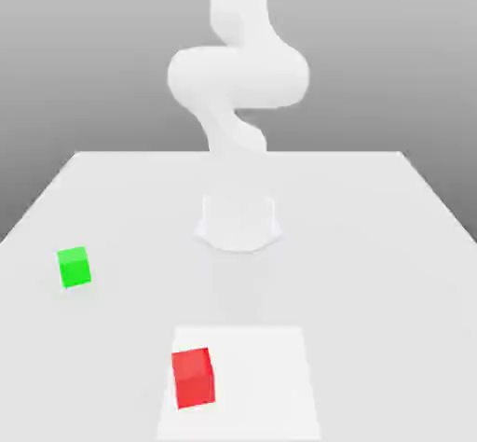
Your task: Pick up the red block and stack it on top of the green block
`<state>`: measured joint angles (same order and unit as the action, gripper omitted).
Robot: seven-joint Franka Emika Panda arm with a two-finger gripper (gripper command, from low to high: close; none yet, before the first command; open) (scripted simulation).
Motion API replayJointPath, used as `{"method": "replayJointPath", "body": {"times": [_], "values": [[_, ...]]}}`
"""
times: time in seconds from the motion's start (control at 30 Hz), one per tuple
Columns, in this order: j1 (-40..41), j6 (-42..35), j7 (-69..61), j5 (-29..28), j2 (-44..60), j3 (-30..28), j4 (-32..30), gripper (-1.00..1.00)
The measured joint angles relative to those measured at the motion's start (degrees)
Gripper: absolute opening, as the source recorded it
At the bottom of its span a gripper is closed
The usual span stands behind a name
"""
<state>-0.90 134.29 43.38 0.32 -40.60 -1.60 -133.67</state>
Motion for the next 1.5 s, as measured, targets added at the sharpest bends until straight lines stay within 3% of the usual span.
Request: {"method": "replayJointPath", "body": {"times": [0.53, 0.73, 0.9, 0.93, 1.17, 1.33, 1.5], "values": [[-3.0, 16.1, -16.7, 3.3, 33.6, -7.6, -12.1, 0.00], [-1.6, 22.3, -21.5, 2.9, 45.9, -8.2, -16.4, 0.00], [0.7, 30.5, -24.9, 6.6, 56.3, -5.3, -15.5, 0.00], [1.3, 31.9, -25.4, 7.2, 58.0, -4.5, -15.3, -1.00], [1.5, 32.1, -25.3, 7.2, 58.3, -4.3, -15.3, -1.00], [0.2, 24.6, -22.3, 3.0, 49.3, -6.5, -16.7, -1.00], [11.6, 20.9, -23.3, -4.0, 41.0, -13.2, -20.7, -1.00]]}}
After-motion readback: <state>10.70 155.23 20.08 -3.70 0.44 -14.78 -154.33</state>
